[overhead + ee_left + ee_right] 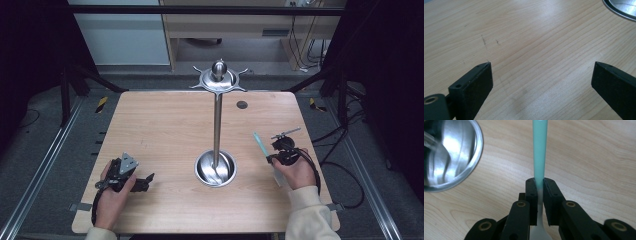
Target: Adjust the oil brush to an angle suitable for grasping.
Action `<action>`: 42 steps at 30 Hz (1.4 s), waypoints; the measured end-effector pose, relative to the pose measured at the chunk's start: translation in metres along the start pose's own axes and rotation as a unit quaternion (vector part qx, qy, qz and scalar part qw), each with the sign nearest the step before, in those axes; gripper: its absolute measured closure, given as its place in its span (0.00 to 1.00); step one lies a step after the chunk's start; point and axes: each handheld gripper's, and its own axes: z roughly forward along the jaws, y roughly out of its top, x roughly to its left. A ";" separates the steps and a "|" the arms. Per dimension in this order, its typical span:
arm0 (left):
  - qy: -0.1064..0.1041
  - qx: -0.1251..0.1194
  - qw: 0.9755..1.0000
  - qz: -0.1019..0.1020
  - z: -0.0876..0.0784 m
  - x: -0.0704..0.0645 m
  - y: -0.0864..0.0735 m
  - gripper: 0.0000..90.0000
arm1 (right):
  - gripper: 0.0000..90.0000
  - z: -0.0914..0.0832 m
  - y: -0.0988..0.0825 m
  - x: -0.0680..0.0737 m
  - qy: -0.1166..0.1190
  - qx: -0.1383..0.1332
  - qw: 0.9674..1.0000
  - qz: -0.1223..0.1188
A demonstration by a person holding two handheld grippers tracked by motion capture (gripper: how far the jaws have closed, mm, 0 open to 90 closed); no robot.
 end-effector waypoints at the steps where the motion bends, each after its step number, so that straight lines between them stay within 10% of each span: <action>1: 0.005 -0.001 1.000 -0.001 0.000 0.000 0.000 0.04 | 0.92 -0.002 0.000 -0.001 0.003 -0.007 1.000 0.002; 23: 0.025 -0.024 0.999 -0.021 -0.008 0.006 -0.001 0.03 | 0.92 -0.074 0.008 -0.002 0.012 -0.154 0.988 0.002; 42: 0.024 -0.035 0.999 -0.029 -0.009 0.008 -0.001 0.03 | 0.92 -0.147 0.011 0.019 0.005 -0.276 0.961 -0.026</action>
